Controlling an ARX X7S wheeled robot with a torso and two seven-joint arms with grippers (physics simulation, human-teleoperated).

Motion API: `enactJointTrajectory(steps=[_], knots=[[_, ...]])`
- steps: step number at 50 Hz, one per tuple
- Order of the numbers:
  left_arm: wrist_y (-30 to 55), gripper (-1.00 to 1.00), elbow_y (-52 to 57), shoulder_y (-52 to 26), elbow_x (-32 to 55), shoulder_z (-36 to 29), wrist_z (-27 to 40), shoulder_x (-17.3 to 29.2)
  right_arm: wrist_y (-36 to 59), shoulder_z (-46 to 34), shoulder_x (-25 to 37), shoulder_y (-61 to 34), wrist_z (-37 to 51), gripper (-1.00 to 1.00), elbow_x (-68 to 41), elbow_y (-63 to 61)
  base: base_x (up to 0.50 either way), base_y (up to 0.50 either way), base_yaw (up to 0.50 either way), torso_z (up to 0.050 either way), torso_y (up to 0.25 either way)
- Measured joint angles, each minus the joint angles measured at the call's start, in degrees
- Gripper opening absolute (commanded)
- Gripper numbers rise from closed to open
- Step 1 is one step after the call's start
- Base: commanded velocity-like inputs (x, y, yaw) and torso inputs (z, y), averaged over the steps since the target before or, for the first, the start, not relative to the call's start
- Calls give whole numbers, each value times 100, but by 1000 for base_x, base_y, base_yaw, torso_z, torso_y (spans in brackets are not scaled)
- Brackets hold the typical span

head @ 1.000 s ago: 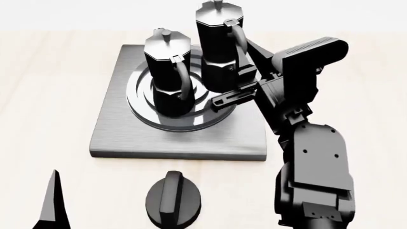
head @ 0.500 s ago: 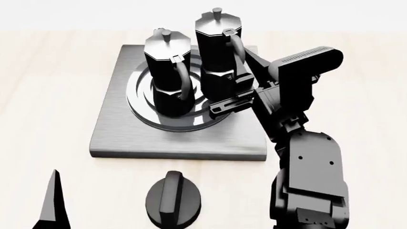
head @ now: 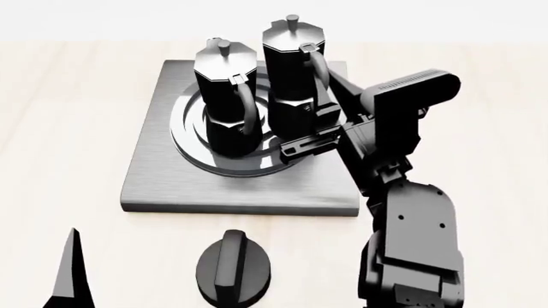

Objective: Put both moka pots on the stove.

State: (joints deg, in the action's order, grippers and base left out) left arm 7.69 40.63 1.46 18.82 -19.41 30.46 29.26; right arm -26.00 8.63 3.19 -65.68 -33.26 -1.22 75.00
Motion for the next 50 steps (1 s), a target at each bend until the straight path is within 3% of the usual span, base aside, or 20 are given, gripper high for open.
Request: enactJointTrajectory(steps=[26,27,41,50], knots=[[-22,100,-15,-9,9,-15,18,14,265,122,-17,10,122,-100,108,-46,0,0,0,0,1],[-21,100,-15,-11,10,-16,19,14,274,121,-16,8,124,100,105,-49,0,0,0,0,0],[-21,100,-8,-13,20,-13,38,30,496,32,26,91,226,100,148,-245,0,0,0,0,0],[-20,100,1,-11,19,-15,51,40,2142,24,-66,1367,176,100,-91,-3311,0,0,0,0,0]])
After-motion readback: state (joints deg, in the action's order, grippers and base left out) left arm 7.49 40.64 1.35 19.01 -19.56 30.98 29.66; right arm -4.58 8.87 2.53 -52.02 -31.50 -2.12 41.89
